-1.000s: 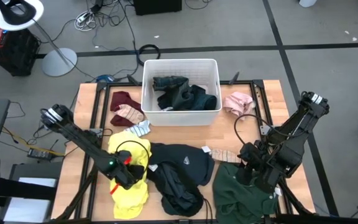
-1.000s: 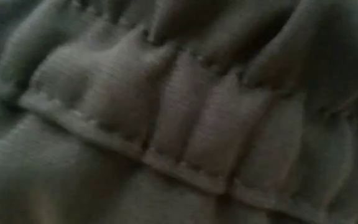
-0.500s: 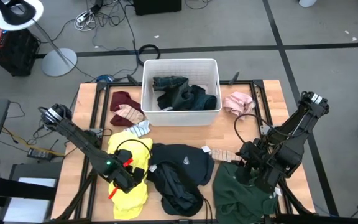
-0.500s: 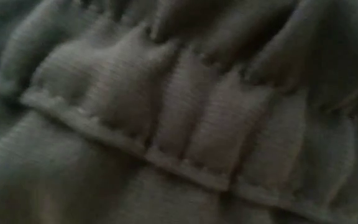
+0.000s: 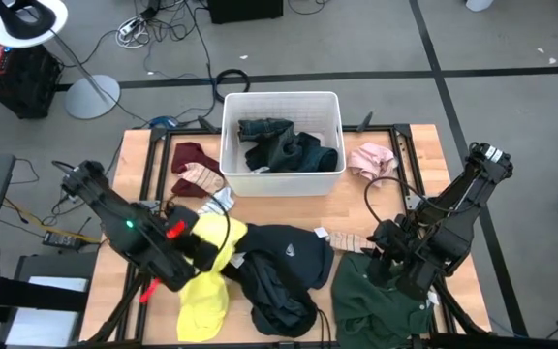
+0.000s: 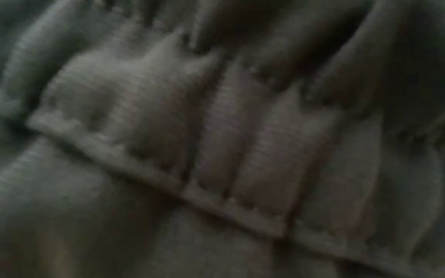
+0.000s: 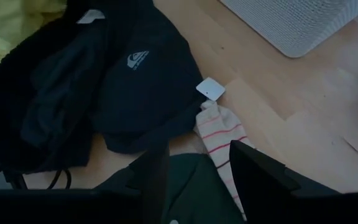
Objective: Sort clothes
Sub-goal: Put the yellow shirt into the white bin
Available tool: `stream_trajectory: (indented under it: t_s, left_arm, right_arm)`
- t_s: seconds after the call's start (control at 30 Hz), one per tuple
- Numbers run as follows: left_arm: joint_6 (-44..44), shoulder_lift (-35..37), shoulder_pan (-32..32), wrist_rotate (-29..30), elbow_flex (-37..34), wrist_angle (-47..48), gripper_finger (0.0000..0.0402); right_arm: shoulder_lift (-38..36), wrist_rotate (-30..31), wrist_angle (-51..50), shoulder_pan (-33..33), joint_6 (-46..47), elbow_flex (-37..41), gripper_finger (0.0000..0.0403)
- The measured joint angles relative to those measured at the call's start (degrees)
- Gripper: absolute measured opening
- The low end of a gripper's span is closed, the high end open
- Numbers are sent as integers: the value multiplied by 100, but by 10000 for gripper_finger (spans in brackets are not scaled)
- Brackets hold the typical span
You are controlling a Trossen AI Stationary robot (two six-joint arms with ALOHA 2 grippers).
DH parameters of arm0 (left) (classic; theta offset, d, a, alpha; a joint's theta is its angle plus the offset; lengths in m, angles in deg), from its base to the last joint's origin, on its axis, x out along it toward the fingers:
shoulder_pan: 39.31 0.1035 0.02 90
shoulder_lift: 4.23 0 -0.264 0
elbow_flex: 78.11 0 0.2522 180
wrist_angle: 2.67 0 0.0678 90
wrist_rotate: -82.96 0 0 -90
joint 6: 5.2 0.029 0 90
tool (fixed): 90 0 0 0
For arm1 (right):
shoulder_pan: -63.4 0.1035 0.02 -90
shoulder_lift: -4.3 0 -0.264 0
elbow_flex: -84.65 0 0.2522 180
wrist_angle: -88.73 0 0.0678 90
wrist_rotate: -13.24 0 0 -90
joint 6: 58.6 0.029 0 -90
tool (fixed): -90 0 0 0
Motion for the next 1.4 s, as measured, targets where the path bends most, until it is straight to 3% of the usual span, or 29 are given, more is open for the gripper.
stream_trajectory:
  t_s: [0.3, 0.5, 0.9, 1.03, 1.4]
  left_arm:
    - [1716, 64, 688, 1532, 976, 7, 1]
    - [3741, 60, 1477, 2007, 1942, -321, 1]
    - [9551, 66, 3172, 1979, 3750, -3213, 2]
    - [11030, 66, 3803, 1964, 3816, -4265, 2]
    - [14338, -365, 5205, 938, 3810, -6508, 3]
  right_arm:
    - [0, 15, 479, -94, 220, 451, 166]
    - [2, -17, 1241, -140, 728, 1042, 166]
    - [2, -3, 2867, -515, 1640, 1881, 164]
    - [2, 26, 2994, -773, 1663, 1886, 164]
    - [2, 513, 3659, -1355, 1640, 1886, 161]
